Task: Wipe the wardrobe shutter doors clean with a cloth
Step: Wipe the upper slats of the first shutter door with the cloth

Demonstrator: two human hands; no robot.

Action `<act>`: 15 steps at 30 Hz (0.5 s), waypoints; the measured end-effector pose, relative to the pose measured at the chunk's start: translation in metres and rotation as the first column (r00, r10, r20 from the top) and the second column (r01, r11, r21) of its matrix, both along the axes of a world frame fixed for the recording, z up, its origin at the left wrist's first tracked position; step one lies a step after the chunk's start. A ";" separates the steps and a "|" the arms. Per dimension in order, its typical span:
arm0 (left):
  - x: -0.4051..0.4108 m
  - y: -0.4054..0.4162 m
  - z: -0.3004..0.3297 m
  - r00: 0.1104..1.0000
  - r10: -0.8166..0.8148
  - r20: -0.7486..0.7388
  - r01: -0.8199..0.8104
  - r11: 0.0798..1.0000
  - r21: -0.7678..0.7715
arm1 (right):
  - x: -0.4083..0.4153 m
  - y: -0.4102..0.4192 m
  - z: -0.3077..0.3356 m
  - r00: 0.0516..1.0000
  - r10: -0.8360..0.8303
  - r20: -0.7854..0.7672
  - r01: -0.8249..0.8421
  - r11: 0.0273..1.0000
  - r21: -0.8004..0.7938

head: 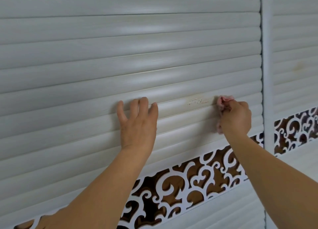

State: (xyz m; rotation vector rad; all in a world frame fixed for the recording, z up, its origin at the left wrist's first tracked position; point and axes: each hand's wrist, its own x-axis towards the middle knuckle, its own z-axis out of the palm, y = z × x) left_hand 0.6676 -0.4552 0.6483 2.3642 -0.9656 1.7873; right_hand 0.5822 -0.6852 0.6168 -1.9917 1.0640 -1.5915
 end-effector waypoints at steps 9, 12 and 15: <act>0.000 0.000 -0.001 0.999 0.015 -0.043 -0.015 1.000 0.001 | 0.016 0.068 0.016 0.856 0.317 0.408 -0.410 0.897 0.163; 0.002 -0.001 -0.001 0.999 -0.039 -0.032 0.038 0.999 -0.038 | 0.024 0.090 0.013 0.834 0.432 0.345 -0.479 0.876 0.061; 0.002 -0.002 -0.001 0.997 -0.065 -0.034 0.063 0.997 -0.051 | 0.030 0.100 0.005 0.842 0.506 0.189 -0.493 0.863 -0.115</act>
